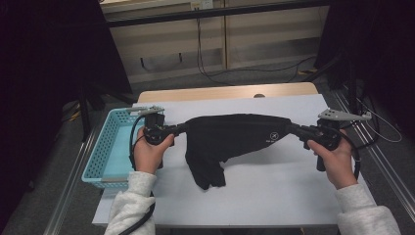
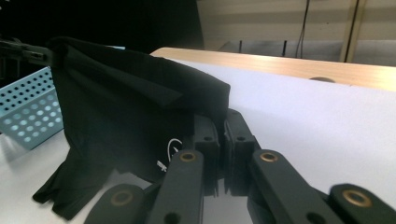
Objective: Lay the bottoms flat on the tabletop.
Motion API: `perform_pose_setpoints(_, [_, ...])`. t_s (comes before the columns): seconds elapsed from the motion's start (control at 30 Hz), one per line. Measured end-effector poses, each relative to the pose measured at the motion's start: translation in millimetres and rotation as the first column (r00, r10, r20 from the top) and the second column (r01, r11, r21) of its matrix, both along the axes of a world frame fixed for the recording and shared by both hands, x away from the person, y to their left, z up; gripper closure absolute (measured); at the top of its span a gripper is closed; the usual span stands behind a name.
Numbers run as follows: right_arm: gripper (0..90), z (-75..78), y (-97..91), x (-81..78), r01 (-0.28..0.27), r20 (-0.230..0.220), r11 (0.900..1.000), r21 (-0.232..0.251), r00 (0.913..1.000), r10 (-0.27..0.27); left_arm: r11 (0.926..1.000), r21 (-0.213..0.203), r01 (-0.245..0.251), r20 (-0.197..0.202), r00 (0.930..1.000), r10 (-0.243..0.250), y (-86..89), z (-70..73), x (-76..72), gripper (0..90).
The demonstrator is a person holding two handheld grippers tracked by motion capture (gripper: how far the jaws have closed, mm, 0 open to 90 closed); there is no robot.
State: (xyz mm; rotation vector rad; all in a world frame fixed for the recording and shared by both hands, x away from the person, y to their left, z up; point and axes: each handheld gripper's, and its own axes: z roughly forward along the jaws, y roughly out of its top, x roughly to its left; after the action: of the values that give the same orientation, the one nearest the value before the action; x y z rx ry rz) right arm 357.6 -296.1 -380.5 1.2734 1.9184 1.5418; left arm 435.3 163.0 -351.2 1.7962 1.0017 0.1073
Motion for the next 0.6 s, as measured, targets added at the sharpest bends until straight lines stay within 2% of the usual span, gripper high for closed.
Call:
perform_pose_setpoints(0.23, [85.4, -3.7, 6.1, 10.8, 0.015, -0.019, 0.9995, -0.028, 0.9997, -0.016, 0.9998, 0.007, -0.017, -0.033, 0.9993, 0.017, 0.6, -4.2, 10.6, 88.2])
perform_pose_setpoints(0.6, [85.3, -7.2, 9.9, 26.4, 0.026, -0.033, 0.998, -0.058, 0.9991, -0.028, 0.9994, 0.017, -0.03, -0.046, 0.9985, 0.031, -2.0, -6.6, 23.4, 88.2])
